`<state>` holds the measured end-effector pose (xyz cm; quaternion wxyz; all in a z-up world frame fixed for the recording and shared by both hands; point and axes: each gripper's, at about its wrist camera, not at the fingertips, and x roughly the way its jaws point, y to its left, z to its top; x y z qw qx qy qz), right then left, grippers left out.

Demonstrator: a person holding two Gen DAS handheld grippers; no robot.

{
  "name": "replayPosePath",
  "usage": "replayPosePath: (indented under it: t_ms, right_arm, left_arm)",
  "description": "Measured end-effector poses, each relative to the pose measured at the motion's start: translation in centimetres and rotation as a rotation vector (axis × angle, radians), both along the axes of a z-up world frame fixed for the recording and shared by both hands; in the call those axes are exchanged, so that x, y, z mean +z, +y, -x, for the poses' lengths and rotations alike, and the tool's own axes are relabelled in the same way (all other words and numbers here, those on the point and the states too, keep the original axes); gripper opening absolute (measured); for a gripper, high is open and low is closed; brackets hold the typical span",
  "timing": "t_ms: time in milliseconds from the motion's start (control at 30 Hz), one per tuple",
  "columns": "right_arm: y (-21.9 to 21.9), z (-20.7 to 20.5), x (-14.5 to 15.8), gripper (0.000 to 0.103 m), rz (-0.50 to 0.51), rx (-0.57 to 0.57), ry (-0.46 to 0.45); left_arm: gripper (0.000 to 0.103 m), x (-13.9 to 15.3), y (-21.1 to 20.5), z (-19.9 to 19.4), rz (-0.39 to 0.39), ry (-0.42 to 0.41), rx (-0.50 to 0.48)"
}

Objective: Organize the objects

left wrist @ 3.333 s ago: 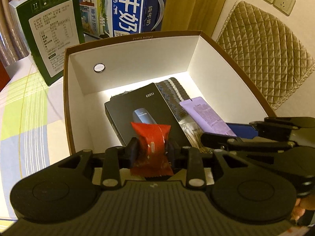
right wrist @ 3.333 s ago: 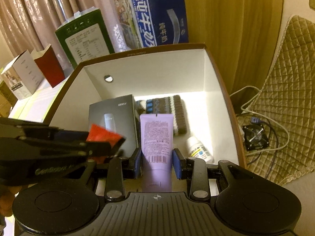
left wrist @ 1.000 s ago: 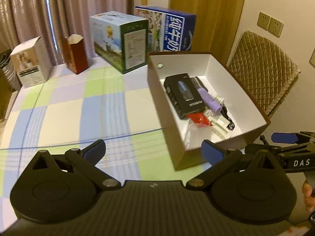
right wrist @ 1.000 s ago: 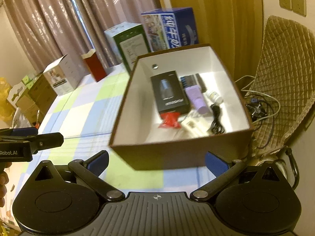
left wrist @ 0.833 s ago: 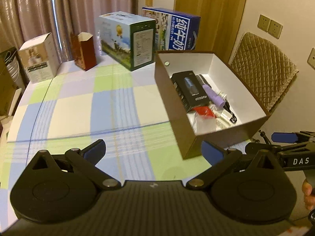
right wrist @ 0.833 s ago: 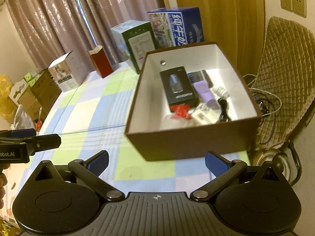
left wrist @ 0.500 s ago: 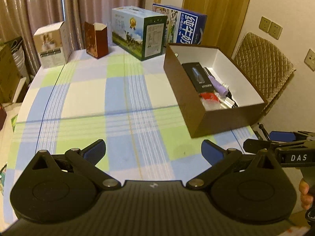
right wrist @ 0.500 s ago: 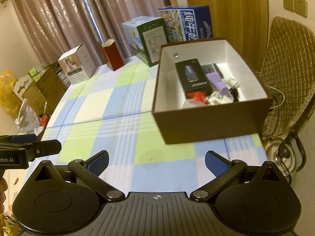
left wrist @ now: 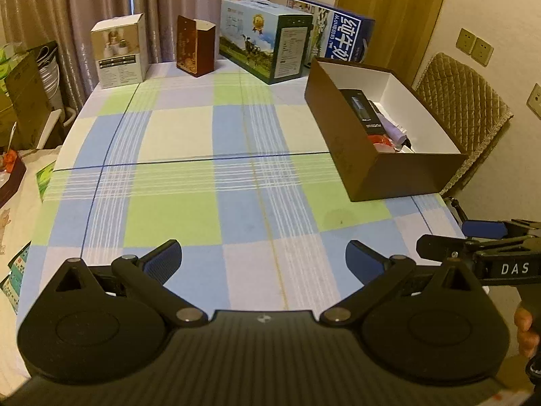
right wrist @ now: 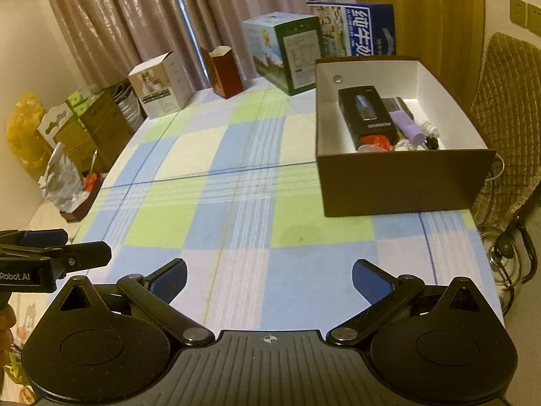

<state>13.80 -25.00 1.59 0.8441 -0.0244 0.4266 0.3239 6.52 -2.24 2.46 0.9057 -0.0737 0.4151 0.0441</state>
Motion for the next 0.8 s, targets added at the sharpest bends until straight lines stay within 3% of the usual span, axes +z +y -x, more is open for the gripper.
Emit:
replayPosePath:
  t_ms: [800]
  right_arm:
    - [1.1, 2.4, 0.0, 0.101, 0.003, 0.020, -0.007]
  left_arm:
    - [0.102, -0.1, 1.4, 2.8, -0.001, -0.003, -0.001]
